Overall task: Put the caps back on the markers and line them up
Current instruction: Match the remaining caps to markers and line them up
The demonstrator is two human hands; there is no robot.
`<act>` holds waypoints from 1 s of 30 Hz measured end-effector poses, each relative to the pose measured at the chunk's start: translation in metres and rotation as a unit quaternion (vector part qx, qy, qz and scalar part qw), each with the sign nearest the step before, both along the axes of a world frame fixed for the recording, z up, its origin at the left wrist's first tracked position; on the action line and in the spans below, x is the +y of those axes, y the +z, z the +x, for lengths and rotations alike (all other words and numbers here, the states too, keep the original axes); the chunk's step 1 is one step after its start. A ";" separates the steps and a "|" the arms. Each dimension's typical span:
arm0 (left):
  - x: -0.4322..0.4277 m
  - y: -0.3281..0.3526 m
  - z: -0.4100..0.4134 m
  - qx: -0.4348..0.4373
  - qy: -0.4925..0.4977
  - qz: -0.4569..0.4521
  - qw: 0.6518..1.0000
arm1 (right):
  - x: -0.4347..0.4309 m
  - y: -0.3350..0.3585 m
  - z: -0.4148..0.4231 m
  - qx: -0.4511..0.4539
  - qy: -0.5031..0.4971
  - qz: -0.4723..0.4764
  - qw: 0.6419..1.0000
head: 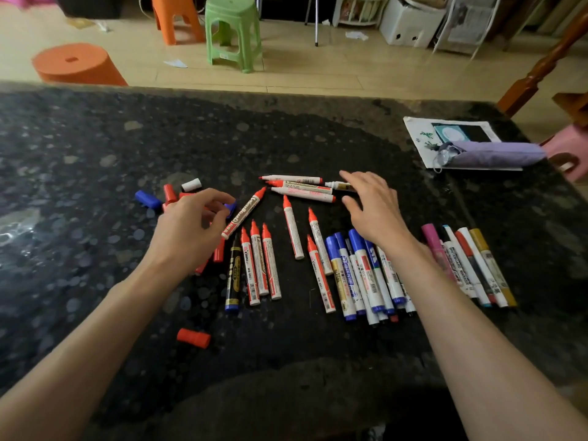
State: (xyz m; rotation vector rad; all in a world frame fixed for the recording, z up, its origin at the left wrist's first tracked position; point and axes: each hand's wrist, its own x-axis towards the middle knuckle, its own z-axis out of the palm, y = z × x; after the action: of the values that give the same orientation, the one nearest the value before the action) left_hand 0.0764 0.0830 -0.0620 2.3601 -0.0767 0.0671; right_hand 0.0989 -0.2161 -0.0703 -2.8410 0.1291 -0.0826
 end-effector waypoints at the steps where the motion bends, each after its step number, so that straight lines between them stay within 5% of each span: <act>1: 0.004 -0.001 0.002 0.002 0.009 0.002 1.000 | -0.001 -0.004 0.002 0.018 -0.006 -0.016 1.000; 7: 0.034 -0.008 0.015 -0.002 0.109 0.034 0.993 | -0.011 -0.015 0.005 0.001 -0.059 -0.071 0.996; 13: 0.046 -0.014 0.022 -0.015 0.124 0.064 0.990 | -0.013 -0.011 0.006 -0.004 -0.110 -0.031 0.993; 20: 0.010 -0.024 0.027 -0.088 -0.002 0.171 0.981 | 0.022 0.013 -0.007 -0.121 -0.008 0.022 0.992; 30: 0.003 -0.033 0.027 -0.062 0.014 0.136 0.989 | 0.041 0.010 -0.026 -0.068 0.091 0.067 0.991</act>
State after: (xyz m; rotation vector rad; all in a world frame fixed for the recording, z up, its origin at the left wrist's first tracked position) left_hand 0.1030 0.0865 -0.0948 2.6287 -0.1186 0.2312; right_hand 0.0727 -0.1753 -0.0602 -2.6877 -0.1477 -0.2204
